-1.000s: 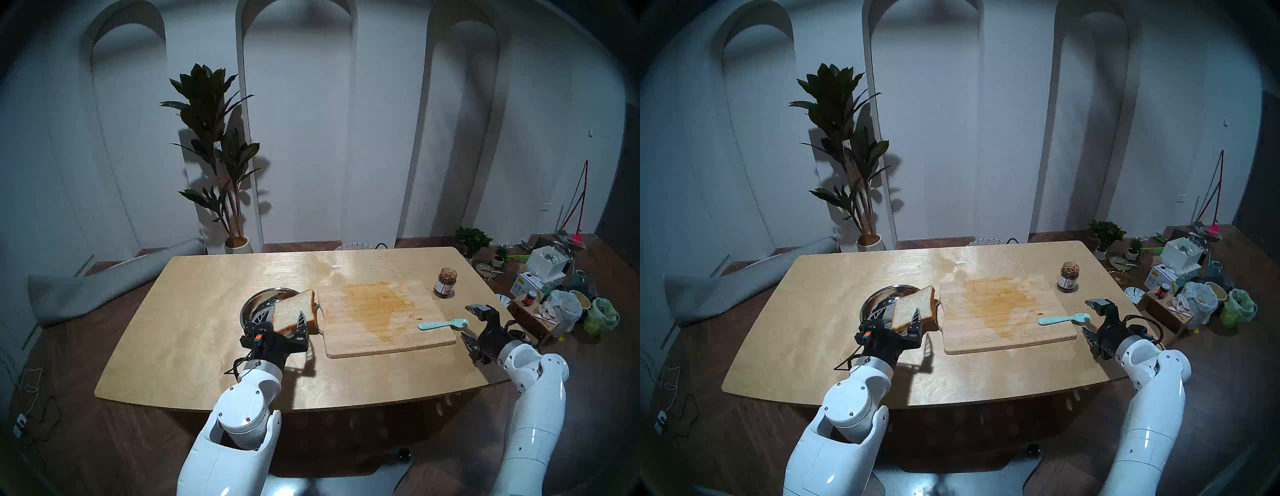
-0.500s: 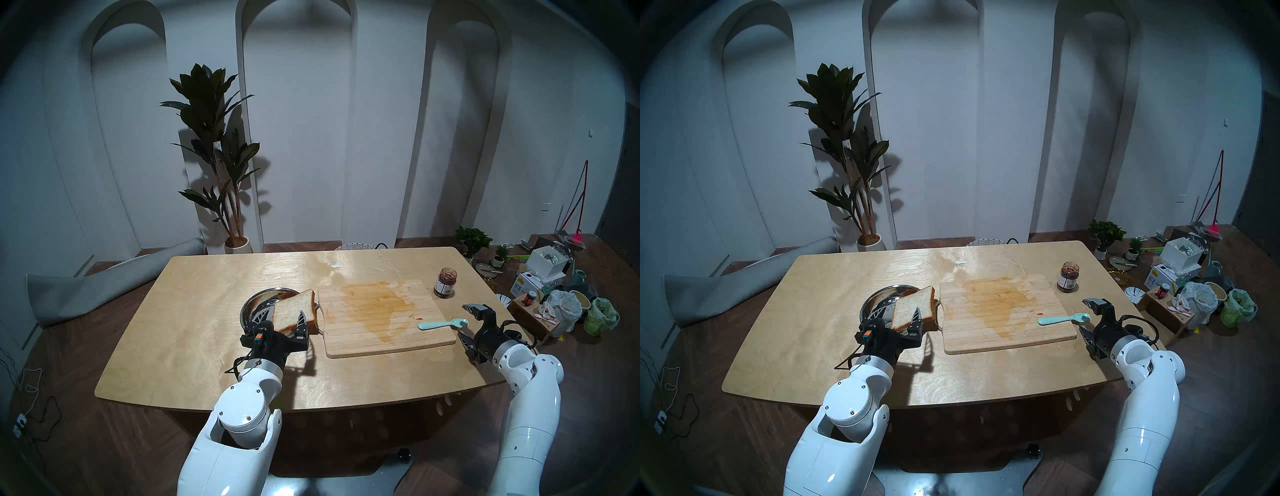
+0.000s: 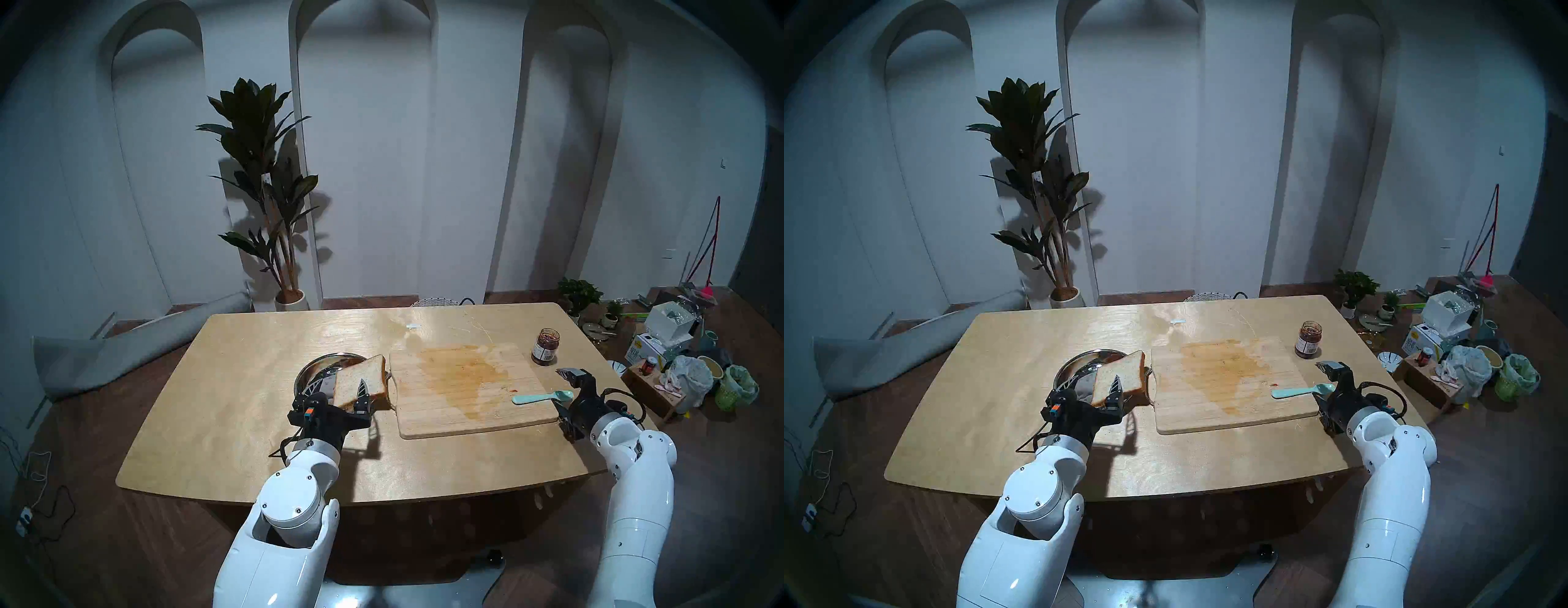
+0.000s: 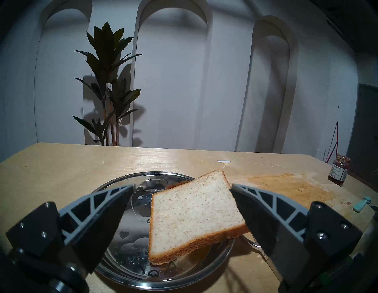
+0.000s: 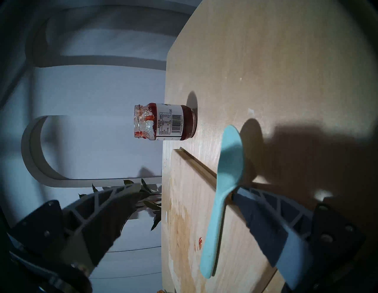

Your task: Spread jam over the slice of bread with the knife

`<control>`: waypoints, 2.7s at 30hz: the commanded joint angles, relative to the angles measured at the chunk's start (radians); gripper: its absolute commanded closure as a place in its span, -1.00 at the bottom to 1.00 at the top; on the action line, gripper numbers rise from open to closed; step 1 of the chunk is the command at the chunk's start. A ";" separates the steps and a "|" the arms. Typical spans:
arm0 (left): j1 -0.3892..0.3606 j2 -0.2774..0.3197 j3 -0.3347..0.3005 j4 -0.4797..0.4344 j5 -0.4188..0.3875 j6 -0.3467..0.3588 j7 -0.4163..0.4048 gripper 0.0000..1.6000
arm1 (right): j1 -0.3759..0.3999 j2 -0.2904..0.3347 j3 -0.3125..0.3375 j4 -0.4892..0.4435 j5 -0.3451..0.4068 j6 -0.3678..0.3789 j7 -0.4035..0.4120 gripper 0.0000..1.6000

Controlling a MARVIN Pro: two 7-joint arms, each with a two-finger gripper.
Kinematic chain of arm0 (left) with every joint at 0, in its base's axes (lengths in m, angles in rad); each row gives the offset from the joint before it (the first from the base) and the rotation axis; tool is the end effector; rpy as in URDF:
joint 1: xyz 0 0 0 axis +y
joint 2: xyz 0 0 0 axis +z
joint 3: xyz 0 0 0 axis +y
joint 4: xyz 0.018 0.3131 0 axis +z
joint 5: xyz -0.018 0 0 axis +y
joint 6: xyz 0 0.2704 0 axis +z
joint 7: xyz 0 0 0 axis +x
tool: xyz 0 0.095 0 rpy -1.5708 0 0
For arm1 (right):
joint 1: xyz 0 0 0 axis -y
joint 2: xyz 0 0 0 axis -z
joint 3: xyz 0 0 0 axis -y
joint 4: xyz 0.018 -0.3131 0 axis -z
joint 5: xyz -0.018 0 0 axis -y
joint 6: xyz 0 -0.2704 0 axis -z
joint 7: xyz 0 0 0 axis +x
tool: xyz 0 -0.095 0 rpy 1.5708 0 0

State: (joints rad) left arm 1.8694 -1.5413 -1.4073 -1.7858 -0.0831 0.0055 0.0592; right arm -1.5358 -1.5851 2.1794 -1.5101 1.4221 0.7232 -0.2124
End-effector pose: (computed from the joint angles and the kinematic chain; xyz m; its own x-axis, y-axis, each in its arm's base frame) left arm 0.2830 -0.0487 -0.3542 0.1051 0.0868 0.9907 -0.0980 -0.9904 0.0972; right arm 0.3371 -0.1498 -0.3712 0.1215 -0.9907 0.0608 -0.3052 -0.0956 -0.9475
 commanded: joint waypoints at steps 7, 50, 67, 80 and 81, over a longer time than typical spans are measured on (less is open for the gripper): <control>-0.021 0.008 -0.007 -0.015 -0.002 0.003 -0.014 -1.00 | 0.038 -0.023 -0.019 0.027 -0.012 -0.042 0.022 -1.00; -0.023 -0.003 0.011 -0.008 0.000 0.004 0.001 -1.00 | 0.123 0.048 -0.017 0.135 -0.050 -0.052 0.071 -1.00; -0.022 -0.002 0.019 -0.007 -0.002 0.004 0.044 -1.00 | 0.168 0.047 -0.055 0.220 -0.063 -0.059 0.070 -1.00; -0.015 0.004 0.003 -0.012 -0.018 -0.002 0.038 -1.00 | 0.174 0.044 -0.079 0.278 -0.097 -0.085 0.061 -1.00; -0.015 0.004 0.002 -0.012 -0.019 -0.003 0.038 -1.00 | 0.173 0.045 -0.084 0.284 -0.103 -0.088 0.062 -1.00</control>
State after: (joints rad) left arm 1.8575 -1.5407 -1.4046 -1.7743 -0.0985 0.0132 0.1050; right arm -1.3491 -1.5286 2.1175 -1.2665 1.3401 0.6401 -0.1408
